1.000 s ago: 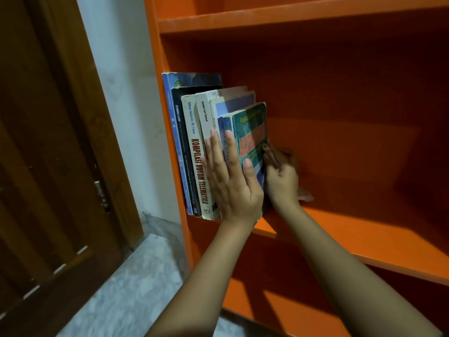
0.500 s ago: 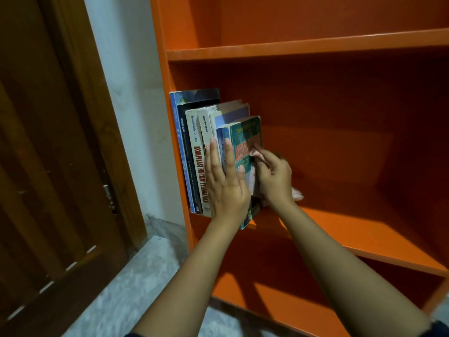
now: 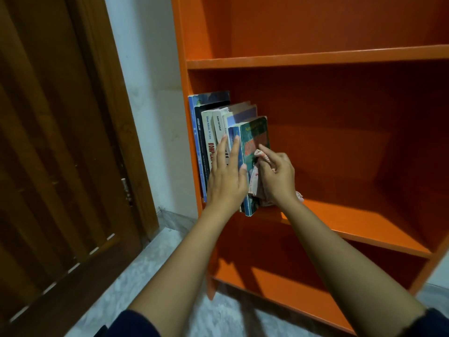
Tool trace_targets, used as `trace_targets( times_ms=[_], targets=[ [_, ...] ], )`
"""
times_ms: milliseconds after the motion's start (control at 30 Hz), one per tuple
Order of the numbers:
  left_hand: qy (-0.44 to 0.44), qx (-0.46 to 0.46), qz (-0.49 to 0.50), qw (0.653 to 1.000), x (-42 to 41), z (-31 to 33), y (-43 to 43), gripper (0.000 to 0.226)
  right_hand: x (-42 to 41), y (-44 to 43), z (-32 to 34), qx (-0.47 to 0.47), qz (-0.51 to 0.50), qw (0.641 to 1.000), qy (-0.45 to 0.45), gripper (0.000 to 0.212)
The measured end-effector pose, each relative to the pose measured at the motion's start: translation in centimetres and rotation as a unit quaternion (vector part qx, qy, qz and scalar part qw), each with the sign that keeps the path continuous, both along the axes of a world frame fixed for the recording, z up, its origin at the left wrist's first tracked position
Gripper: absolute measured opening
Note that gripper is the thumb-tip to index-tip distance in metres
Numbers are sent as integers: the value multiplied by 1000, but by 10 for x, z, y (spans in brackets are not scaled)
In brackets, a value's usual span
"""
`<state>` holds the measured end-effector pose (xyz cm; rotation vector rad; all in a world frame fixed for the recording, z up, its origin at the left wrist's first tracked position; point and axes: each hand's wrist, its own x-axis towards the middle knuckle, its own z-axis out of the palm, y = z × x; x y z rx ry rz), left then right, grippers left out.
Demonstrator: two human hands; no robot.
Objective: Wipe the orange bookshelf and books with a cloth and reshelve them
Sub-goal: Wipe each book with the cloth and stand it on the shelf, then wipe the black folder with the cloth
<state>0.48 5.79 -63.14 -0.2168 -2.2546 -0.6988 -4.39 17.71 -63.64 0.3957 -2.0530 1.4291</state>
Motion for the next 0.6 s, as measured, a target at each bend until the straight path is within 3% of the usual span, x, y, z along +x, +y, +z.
trace_targets(
  times_ms=[200, 367, 600],
  targets=[
    [-105, -46, -33, 993, 43, 3, -35, 55, 55, -12, -8, 8, 15, 1000, -15, 35],
    [-197, -68, -1, 978, 103, -47, -88, 46, 113, -51, -57, 7, 47, 999, -9, 35],
    [-385, -19, 106, 917, 187, -169, -195, 46, 174, -126, -179, 4, 134, 976, -170, 33]
  ],
)
